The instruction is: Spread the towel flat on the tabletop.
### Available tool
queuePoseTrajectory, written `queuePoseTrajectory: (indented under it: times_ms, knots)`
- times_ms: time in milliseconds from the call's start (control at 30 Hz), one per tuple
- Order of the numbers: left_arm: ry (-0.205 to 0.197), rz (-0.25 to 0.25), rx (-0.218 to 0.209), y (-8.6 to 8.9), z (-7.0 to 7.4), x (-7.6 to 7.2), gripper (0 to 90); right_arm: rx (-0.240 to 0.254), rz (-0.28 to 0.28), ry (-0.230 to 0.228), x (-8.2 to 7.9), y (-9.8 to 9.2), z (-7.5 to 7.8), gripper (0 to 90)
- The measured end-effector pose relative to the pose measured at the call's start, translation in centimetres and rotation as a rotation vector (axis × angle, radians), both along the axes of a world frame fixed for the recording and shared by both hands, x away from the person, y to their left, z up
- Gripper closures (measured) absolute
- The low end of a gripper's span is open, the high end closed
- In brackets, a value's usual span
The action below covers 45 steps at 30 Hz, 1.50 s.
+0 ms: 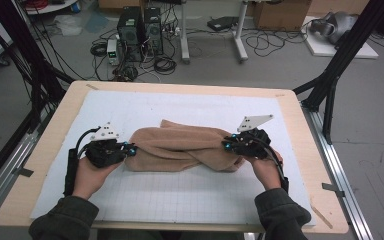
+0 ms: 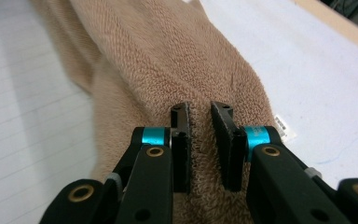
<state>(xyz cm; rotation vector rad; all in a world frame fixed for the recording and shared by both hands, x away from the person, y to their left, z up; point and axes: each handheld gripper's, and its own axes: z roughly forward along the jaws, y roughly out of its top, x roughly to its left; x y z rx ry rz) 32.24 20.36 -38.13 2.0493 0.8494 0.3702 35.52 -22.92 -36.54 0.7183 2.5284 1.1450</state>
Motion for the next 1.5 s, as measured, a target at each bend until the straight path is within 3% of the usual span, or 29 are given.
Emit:
queuePoseTrajectory:
  times_ms: [100, 267, 400, 567, 700, 833, 900, 1000, 1100, 1233, 1300, 1500]
  knots:
    - [0.044, 0.028, 0.004, -0.5, -1.4, 1.6, 84.1, -0.014, -0.025, 0.027, 1.2, 0.1, -1.2, 78.4]
    - [0.073, 0.036, 0.017, -1.1, -2.5, 2.9, 83.0, -0.005, -0.044, 0.065, 2.3, 0.0, -2.1, 76.7]
    - [0.032, 0.021, 0.030, -0.6, -1.6, 2.0, 72.3, 0.027, -0.037, 0.043, 1.7, -0.4, -1.5, 71.9]
    - [-0.011, 0.014, 0.004, 0.5, -0.3, 0.3, 59.0, 0.073, -0.019, -0.008, -0.2, -0.8, 0.1, 65.0]
    - [-0.022, 0.001, -0.025, 1.3, 0.0, -0.9, 51.6, 0.094, 0.008, -0.058, -2.1, -0.7, 1.2, 63.7]
    - [-0.023, -0.031, -0.019, 1.3, -0.3, -2.1, 48.9, 0.093, 0.062, -0.085, -4.2, 0.2, 1.7, 64.3]
    - [-0.021, -0.036, -0.009, 1.1, -0.7, -2.4, 48.5, 0.080, 0.088, -0.086, -5.1, 0.9, 1.5, 63.2]
    - [0.018, -0.037, 0.009, 0.8, -1.9, -2.1, 49.0, 0.031, 0.112, -0.070, -5.6, 2.0, 0.4, 60.6]
    - [0.059, -0.044, 0.017, 0.3, -3.3, -1.5, 52.1, -0.003, 0.107, -0.029, -4.7, 3.1, -1.8, 54.7]
    - [0.102, -0.049, 0.086, -0.9, -4.9, -0.5, 53.6, -0.040, 0.093, -0.019, -3.8, 4.0, -3.2, 54.5]
    - [0.114, -0.049, 0.121, -1.4, -5.5, -0.1, 56.3, -0.075, 0.089, -0.015, -3.3, 4.5, -3.8, 56.4]
    - [0.086, -0.026, 0.116, -1.7, -5.7, 0.2, 67.1, -0.154, 0.080, -0.030, -2.5, 5.2, -4.6, 73.9]
